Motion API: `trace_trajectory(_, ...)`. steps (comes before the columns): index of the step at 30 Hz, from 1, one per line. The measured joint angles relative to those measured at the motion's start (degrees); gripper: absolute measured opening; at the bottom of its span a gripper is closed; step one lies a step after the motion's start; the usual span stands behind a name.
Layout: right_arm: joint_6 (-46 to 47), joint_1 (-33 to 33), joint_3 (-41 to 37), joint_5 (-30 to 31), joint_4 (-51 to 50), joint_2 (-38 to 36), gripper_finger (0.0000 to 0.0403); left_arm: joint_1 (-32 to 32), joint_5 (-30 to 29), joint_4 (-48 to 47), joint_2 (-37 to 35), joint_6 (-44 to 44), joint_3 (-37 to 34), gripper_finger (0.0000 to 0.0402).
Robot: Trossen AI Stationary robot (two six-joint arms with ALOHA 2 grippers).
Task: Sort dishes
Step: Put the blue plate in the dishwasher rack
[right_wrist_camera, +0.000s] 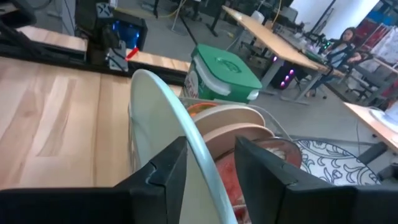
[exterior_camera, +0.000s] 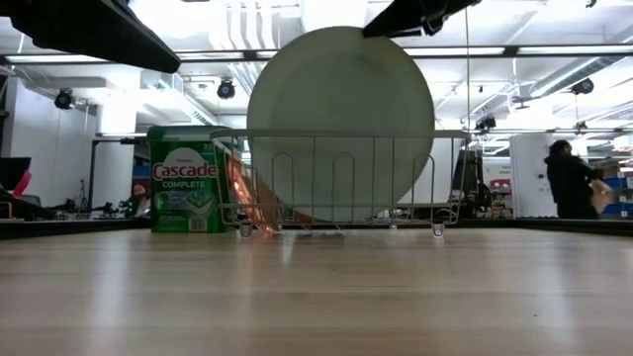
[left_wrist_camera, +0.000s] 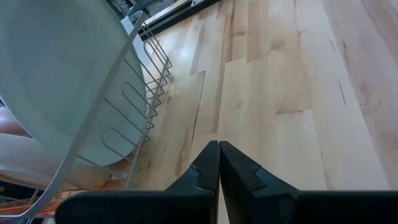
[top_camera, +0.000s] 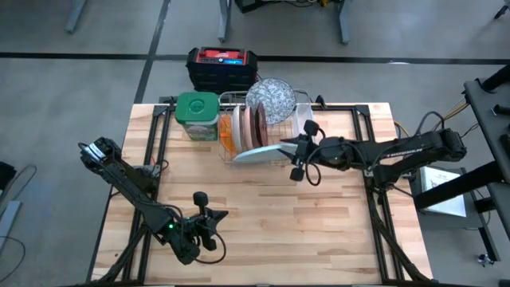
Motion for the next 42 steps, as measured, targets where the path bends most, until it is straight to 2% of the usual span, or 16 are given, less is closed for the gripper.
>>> trace_trajectory(7,1.6,0.0,2.5,0.0,-1.1,2.1,0.0127,0.0,0.0,-0.2,0.0,-0.3,0.0,0.0000)
trace_trajectory(14,-0.1,-0.2,7.3,0.0,-0.7,11.8,0.0095,0.0,0.0,-0.8,0.0,-0.9,0.0,0.0000)
trace_trajectory(21,-6.0,-0.2,19.5,-0.1,-0.7,22.4,0.0067,0.0,0.0,-0.8,0.0,-1.3,0.0,0.0000)
trace_trajectory(25,-5.5,-0.2,27.8,0.0,-8.8,25.9,0.0065,0.0,0.0,-0.8,0.0,-1.6,0.0,0.0000)
trace_trajectory(31,-1.7,-0.2,34.9,0.1,-20.3,27.6,0.0100,0.0,1.5,-1.1,0.0,-2.7,0.0,0.0000)
trace_trajectory(42,-0.6,0.0,35.4,0.1,-22.9,22.7,0.0173,0.0,1.5,-0.9,0.0,-4.3,0.0,0.0000)
